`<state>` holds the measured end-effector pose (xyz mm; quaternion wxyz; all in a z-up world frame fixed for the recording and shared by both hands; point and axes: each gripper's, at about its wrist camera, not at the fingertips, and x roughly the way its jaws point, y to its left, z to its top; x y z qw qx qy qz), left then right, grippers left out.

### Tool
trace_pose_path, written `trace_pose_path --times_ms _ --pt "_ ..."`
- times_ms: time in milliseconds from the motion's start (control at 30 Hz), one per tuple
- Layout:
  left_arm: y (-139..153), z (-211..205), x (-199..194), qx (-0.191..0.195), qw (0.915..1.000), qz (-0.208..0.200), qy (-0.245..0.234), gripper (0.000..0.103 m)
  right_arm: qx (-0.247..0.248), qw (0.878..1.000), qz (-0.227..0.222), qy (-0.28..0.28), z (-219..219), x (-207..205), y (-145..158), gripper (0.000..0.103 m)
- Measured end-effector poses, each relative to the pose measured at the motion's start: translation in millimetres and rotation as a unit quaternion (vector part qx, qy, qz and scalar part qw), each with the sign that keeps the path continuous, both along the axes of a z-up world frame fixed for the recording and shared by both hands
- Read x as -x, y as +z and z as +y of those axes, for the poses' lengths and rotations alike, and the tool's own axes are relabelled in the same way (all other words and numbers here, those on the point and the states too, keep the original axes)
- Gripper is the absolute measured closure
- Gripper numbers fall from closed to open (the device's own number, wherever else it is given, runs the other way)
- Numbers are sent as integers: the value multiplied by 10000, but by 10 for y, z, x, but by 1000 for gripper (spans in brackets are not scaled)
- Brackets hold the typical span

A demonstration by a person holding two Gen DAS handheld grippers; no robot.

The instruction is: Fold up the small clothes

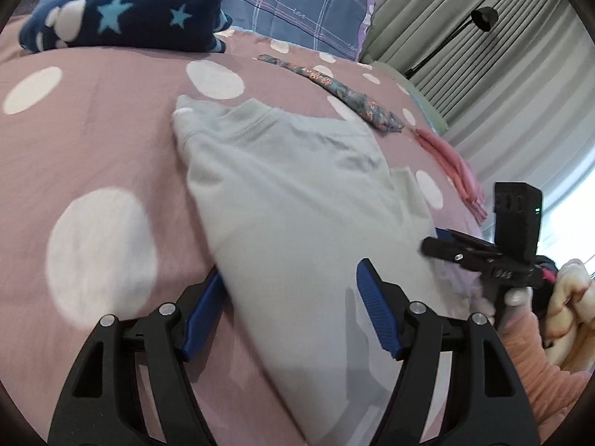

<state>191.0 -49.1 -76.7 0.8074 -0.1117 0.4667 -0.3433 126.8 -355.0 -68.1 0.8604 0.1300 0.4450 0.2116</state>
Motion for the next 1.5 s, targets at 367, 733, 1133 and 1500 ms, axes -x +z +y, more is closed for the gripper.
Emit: trace_pose_path --times_ms 367,733,1133,1500 --pt "1 -164 -346 -131 9998 55 -130 78 -362 9993 119 22 80 -608 -84 81" --pt "932 -426 285 -576 9829 -1736 -237 85 287 9901 -1318 -395 169 91 741 90" --pt "1974 -1776 968 -593 9455 -2980 -1170 90 649 9422 -2714 -1855 -898 1263 1760 90" --pt "2546 -3560 944 -329 9069 -3510 -2308 90 1662 8741 -3020 -3424 -2261 1668 2346 90"
